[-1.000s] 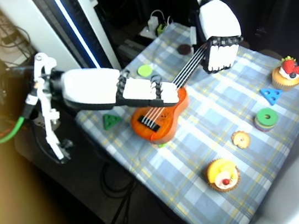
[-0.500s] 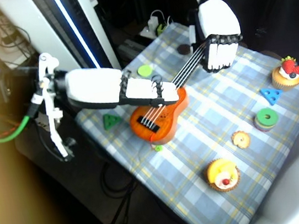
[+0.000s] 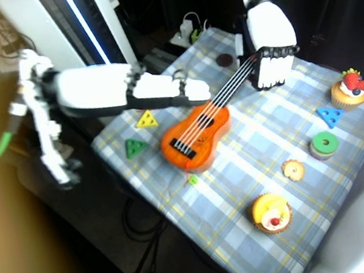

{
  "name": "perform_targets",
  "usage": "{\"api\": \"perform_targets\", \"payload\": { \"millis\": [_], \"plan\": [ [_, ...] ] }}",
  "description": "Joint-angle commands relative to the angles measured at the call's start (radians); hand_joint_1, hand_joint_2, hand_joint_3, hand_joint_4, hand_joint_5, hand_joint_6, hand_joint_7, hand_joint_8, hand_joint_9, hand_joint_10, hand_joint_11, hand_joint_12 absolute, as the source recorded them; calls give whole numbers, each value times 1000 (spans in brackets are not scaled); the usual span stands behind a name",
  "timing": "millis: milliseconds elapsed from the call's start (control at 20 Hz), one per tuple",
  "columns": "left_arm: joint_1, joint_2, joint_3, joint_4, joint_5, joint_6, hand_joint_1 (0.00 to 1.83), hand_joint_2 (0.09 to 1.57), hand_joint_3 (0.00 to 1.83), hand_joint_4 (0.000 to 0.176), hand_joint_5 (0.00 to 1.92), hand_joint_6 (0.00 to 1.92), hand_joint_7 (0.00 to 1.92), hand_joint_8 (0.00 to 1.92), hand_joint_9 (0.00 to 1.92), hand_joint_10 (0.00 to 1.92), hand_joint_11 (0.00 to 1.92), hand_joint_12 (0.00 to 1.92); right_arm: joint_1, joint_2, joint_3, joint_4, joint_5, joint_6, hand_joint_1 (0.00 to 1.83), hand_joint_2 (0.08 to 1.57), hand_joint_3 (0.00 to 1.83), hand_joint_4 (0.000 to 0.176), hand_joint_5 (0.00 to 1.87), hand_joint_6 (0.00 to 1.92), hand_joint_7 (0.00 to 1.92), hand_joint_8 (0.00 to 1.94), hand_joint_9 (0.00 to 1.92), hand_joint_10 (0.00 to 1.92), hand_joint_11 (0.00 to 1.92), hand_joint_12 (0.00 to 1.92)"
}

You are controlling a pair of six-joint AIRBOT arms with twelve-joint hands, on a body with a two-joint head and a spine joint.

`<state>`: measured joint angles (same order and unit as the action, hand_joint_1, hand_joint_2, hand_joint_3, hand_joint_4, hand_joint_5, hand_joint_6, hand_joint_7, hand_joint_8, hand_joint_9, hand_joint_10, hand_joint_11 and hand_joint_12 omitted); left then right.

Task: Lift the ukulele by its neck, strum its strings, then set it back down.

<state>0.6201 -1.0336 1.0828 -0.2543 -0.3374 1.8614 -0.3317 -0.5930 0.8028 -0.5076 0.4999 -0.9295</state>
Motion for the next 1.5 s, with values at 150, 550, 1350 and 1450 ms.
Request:
{"api": "perform_targets", "payload": {
  "millis": [150,550,1350,1450],
  "plan": [
    [3,-13,16,-38,-82,19,1095,1310,174,0,493,1713,520,1883,733,1921,700,1921,17,41,-18,94,159,-68,306,1382,19,0,297,43,92,24,9,4,0,0],
    [13,15,-7,-37,-75,28,1070,1238,0,0,346,1102,317,1468,203,1754,229,1921,17,66,-23,117,186,-69,194,1379,0,0,293,25,105,6,10,4,0,0],
    [50,213,-113,168,-495,-451,678,1233,0,30,0,0,9,11,18,8,0,632,2,107,-43,184,266,-78,287,1339,0,0,10,5,66,6,105,46,0,974],
    [70,218,-77,212,-588,-658,658,1293,1,21,4,2,4,0,4,0,0,258,-3,105,-41,204,266,-82,273,1332,0,0,0,0,6,1,60,19,0,861]
  ]
}}
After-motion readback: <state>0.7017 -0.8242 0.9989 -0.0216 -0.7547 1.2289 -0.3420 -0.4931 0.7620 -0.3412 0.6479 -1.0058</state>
